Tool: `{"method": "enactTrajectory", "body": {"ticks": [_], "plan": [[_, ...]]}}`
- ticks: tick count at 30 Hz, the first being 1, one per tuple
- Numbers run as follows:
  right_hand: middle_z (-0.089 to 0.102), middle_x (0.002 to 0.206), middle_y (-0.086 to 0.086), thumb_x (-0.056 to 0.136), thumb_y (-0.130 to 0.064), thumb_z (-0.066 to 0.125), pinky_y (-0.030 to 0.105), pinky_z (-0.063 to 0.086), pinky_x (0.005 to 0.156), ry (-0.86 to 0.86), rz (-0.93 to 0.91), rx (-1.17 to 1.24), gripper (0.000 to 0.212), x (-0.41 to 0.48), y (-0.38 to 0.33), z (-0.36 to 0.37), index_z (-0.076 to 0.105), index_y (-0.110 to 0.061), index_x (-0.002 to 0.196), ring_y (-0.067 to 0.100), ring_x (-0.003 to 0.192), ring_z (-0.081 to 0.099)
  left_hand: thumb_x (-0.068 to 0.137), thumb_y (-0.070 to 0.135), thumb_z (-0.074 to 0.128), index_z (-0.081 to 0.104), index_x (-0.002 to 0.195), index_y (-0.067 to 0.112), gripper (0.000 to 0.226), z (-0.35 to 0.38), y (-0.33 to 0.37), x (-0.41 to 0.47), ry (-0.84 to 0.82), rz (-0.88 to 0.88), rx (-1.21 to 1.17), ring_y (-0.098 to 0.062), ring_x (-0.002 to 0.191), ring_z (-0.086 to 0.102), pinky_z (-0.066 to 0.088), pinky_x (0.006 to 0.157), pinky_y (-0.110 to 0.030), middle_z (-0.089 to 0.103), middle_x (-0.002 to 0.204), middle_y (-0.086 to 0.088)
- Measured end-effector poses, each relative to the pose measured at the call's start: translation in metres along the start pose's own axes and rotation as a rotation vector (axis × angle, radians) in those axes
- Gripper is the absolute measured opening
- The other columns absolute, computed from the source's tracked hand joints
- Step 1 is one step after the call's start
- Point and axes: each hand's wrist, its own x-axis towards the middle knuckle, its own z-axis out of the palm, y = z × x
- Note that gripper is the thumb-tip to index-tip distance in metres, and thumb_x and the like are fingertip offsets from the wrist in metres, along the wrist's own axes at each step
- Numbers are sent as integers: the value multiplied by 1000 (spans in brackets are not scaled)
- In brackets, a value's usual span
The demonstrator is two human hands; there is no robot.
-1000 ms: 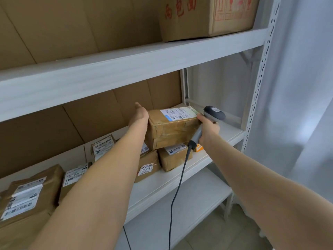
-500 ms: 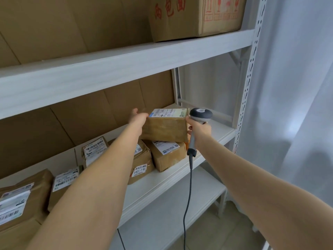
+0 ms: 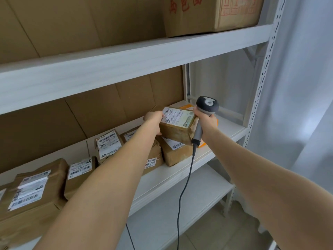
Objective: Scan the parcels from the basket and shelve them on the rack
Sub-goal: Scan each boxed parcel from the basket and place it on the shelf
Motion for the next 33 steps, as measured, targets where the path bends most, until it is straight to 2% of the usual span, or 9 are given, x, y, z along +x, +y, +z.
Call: {"method": "enactTrajectory", "body": {"ticks": [3, 7, 9, 12, 15, 21, 26, 29, 33], "plan": [[65, 88, -1, 80, -37, 78, 38, 57, 77, -10, 39, -37, 48, -3, 0, 7, 53, -17, 115, 18, 81, 66, 93, 9, 51, 49, 118, 7, 26, 2, 3, -4, -30, 13, -30, -29, 102, 61, 51, 89, -51, 60, 111, -14], [65, 80, 0, 78, -43, 78, 21, 49, 40, -10, 94, -76, 41, -6, 7, 16, 53, -17, 97, 13, 56, 66, 95, 10, 50, 48, 90, 8, 6, 7, 6, -14, -63, 4, 51, -26, 86, 63, 53, 81, -43, 60, 89, -13], [65, 78, -1, 78, -43, 79, 17, 43, 34, -6, 101, -76, 37, -6, 10, 16, 50, -21, 87, 13, 55, 65, 94, 7, 51, 47, 94, 6, 5, 6, 6, -16, -84, -15, 96, -28, 88, 61, 52, 76, -45, 57, 88, -14], [64, 78, -2, 78, -43, 78, 17, 43, 34, -2, 100, -72, 36, -8, 10, 16, 49, -24, 84, 12, 57, 64, 94, 4, 51, 44, 104, 8, 13, 4, 5, -17, -116, -6, 108, -27, 82, 59, 52, 69, -44, 54, 86, -14], [63, 79, -2, 78, -44, 78, 19, 44, 37, -4, 95, -91, 37, -12, 9, 17, 51, -21, 90, 11, 53, 65, 95, 4, 49, 43, 105, 8, 12, 2, 6, -18, -127, -5, 97, -28, 85, 59, 53, 82, -47, 55, 88, -14], [60, 91, 1, 78, -47, 77, 38, 53, 86, 29, 92, -158, 49, -15, 12, 11, 52, -18, 108, 20, 86, 59, 97, 6, 47, 46, 101, 7, 5, 0, 7, -27, -131, 3, 121, -24, 81, 61, 53, 88, -43, 57, 84, -12], [67, 106, 6, 79, -44, 77, 44, 56, 90, 67, 60, -103, 43, -29, 7, -6, 57, -21, 108, 27, 99, 66, 96, 13, 48, 51, 113, 7, 18, 6, 6, -29, 4, 253, 328, -17, 78, 59, 51, 74, -30, 56, 85, -6], [70, 100, 5, 81, -39, 77, 39, 58, 84, 85, 42, -64, 44, -44, 5, -25, 57, -17, 113, 21, 87, 67, 95, 14, 49, 40, 140, 10, 46, 16, 5, -35, 67, 479, 466, -25, 114, 54, 50, 92, -34, 50, 131, -10], [65, 76, 5, 82, -37, 77, 31, 57, 68, 131, 72, 34, 34, -72, 9, -61, 58, -15, 100, 15, 64, 61, 95, 14, 52, 46, 135, 17, 41, 47, -6, -54, 17, 657, 490, -27, 118, 52, 48, 91, -34, 42, 138, -10]]}}
